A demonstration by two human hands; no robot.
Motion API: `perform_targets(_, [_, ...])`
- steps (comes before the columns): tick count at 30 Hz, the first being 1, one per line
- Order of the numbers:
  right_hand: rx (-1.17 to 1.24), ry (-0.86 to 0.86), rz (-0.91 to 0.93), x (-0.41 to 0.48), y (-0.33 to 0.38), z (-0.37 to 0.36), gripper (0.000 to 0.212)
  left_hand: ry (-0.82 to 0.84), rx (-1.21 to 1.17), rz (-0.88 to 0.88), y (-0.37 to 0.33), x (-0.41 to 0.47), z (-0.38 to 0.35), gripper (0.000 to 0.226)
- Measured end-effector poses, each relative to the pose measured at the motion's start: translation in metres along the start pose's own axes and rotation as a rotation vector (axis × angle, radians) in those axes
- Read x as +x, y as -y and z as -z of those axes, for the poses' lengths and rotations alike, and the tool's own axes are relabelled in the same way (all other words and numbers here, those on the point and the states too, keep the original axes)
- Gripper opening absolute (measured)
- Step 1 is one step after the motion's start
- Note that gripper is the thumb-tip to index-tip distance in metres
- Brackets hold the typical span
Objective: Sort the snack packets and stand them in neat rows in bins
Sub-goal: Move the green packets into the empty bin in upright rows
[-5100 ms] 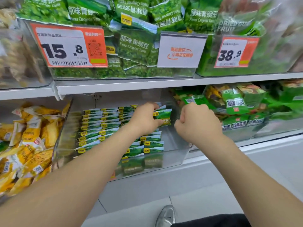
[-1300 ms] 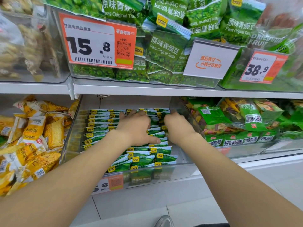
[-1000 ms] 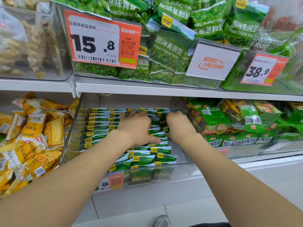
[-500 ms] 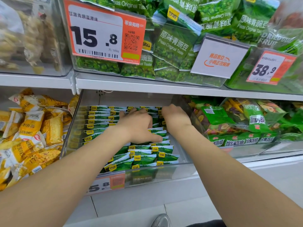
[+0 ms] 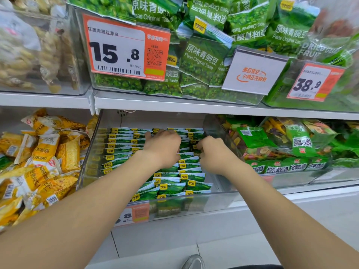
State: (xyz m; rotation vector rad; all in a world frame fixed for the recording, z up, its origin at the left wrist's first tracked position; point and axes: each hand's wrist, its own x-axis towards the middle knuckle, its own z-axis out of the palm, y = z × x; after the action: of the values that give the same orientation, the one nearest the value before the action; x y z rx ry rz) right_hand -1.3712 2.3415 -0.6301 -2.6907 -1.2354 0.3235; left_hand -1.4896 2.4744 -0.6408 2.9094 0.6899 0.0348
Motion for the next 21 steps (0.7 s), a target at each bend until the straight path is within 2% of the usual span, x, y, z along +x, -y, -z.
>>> perform_targets(4, [0.176, 0.144, -0.06, -0.018, -0.001, 0.005, 0.058, -0.067, 0.035, 0.023, -0.005, 0.004, -0.003, 0.015])
perform_targets(12, [0.241, 0.478, -0.029, -0.037, -0.004, 0.026, 0.117, -0.169, 0.137, -0.01, -0.004, 0.01, -0.013, 0.013])
perform_targets(16, [0.338, 0.525, -0.034, -0.035, -0.004, 0.026, 0.131, -0.127, -0.006, -0.019, 0.004, 0.006, -0.004, 0.017])
perform_targets(19, [0.316, 0.557, 0.0, -0.031, -0.004, 0.027, 0.136, -0.145, -0.094, -0.036, 0.011, -0.001, -0.003, 0.008])
perform_targets(21, [0.273, 0.546, 0.028, -0.03, -0.001, 0.024, 0.137, -0.168, -0.075, -0.04, 0.014, -0.008, -0.004, 0.014])
